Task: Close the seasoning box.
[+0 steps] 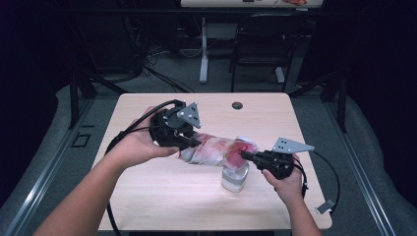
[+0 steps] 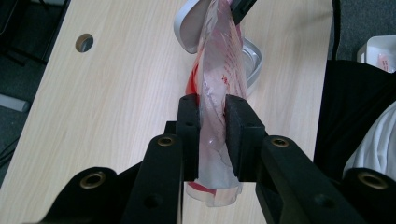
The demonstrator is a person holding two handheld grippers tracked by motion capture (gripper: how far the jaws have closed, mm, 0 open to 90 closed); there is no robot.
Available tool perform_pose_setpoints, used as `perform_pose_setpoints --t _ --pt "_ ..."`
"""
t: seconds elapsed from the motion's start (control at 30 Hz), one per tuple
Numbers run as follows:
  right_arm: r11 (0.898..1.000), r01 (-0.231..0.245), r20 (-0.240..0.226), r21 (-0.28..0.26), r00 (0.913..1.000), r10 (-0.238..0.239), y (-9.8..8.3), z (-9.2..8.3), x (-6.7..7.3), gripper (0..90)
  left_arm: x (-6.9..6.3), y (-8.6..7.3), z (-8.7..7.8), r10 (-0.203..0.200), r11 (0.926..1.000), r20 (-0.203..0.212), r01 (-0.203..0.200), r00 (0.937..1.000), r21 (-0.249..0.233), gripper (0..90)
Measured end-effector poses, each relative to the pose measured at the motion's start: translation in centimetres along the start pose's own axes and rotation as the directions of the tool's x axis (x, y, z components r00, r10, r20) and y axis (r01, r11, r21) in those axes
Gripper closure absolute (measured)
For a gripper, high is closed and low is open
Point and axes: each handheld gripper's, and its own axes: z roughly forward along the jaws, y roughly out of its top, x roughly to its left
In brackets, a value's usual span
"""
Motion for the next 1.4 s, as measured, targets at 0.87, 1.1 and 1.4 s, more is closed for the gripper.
perform_pose_setpoints --t 0.87,1.1,1.4 --pt "1.000 -0.005 0.009 0.003 1.0000 0.005 -0.3 -0.1 -0.1 89.3 0.0 0.7 0.0 0.012 0.9999 0.001 -0.012 0.9999 -0.009 76.8" --pt "1.000 -0.007 0.011 0.008 0.9999 0.006 -0.4 0.0 -0.1 89.3 -0.1 0.9 0.0 0.020 0.9996 0.003 -0.020 0.9998 -0.017 76.8" --pt "1.000 -0.006 0.011 0.013 0.9999 0.006 -0.5 0.0 -0.2 89.3 -0.2 1.0 0.1 0.019 0.9995 0.001 -0.019 0.9998 -0.024 76.8"
